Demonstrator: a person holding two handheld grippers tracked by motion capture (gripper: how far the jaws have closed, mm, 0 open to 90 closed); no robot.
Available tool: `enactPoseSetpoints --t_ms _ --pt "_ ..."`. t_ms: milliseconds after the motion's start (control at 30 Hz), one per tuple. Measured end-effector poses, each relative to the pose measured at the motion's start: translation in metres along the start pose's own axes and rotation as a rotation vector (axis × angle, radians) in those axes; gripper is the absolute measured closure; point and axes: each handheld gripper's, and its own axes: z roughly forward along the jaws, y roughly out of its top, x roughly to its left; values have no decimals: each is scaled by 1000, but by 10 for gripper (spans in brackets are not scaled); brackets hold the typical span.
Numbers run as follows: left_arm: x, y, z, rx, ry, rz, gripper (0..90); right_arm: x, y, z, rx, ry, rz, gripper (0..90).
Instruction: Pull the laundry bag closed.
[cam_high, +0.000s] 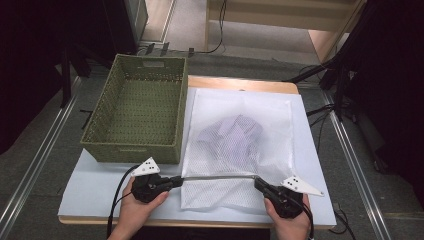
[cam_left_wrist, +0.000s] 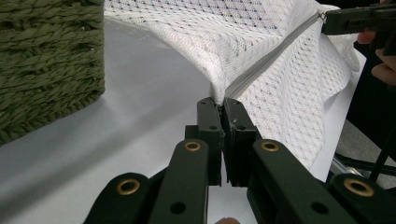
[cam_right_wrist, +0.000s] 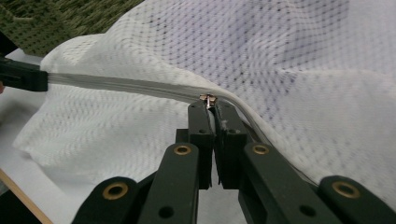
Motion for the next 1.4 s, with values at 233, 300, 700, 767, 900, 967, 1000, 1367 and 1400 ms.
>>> enactPoseSetpoints --t_ms 233,300,700,767,900,967,1000,1367,1400 --pt "-2 0 1 10 9 11 881 -15 -2 -13 -20 -30 31 878" --pt "-1 0 0 7 10 10 881 -19 -2 -16 -27 -39 41 878" --pt "0 -2 0 13 9 1 882 -48 -8 -41 -60 -106 94 879" --pt "0 -2 0 16 9 2 882 -53 -9 -47 -66 -115 109 879" --pt "0 -2 1 23 11 6 882 -62 -10 -56 -86 -137 125 879" --pt "0 -2 1 23 11 7 882 -66 -10 -59 -92 -145 136 879" --pt "0 -2 1 26 12 7 882 -68 -10 -61 -94 -151 141 879" --pt "-1 -2 2 33 14 7 884 -86 -14 -78 -119 -188 180 879" --pt "-1 -2 2 34 17 7 885 -87 -14 -78 -121 -186 183 879"
